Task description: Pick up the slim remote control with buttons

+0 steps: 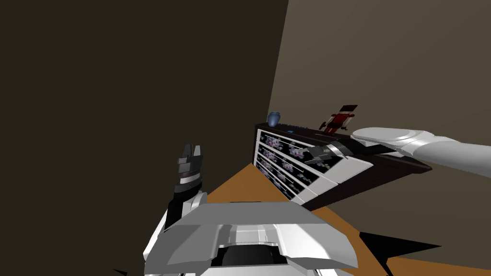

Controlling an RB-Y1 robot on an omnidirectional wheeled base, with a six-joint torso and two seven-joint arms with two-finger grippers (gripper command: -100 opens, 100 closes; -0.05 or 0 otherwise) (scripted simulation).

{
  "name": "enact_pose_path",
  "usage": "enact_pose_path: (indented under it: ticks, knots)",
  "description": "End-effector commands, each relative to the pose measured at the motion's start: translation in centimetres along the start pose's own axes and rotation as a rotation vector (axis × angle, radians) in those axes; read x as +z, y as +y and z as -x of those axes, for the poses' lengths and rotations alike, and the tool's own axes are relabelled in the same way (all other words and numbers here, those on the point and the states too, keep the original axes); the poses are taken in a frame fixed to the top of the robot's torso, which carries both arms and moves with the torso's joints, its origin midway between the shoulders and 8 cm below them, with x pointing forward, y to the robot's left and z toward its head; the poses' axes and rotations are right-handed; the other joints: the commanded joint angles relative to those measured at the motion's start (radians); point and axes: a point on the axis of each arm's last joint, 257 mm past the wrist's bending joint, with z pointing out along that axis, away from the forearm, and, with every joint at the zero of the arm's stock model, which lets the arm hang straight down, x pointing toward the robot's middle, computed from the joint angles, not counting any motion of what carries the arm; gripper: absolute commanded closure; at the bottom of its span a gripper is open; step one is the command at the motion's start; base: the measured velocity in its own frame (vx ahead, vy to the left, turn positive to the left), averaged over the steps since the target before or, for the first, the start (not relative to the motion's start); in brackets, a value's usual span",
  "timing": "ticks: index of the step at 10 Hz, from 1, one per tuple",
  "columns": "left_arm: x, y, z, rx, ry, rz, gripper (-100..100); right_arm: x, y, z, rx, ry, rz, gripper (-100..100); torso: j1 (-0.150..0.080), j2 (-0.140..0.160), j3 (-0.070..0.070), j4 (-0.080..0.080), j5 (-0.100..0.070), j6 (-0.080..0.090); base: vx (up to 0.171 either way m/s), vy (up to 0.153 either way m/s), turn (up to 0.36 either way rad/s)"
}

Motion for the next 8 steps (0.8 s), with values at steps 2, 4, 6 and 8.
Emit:
enact_pose_path:
  ticks: [2,4,6,8]
  knots:
    - [0.0,0.0,0.0,0.0,0.0,0.0,0,-4.9,-0.7,-3.8,0.066,0.123,-0.061,-100,-0.001,0.0,0.0,0.0,0.0,0.0,0.071,-0.017,0.079]
    - [0.0,0.0,0.0,0.0,0.0,0.0,0,-6.4,-0.6,-4.5,0.077,0.159,-0.075,-100,-0.002,-0.002,-0.001,-0.001,-0.001,0.0,0.051,-0.027,0.014]
    - [0.0,0.0,0.0,0.0,0.0,0.0,0,-10.7,-0.2,-6.9,0.131,0.25,-0.122,-100,-0.002,-0.001,0.0,0.0,-0.001,0.0,0.062,-0.035,0.058]
    - [0.0,0.0,0.0,0.0,0.0,0.0,0,-13.9,0.5,-8.8,0.181,0.318,-0.151,-100,-0.001,0.0,0.0,0.0,-0.001,0.0,0.054,-0.018,0.039]
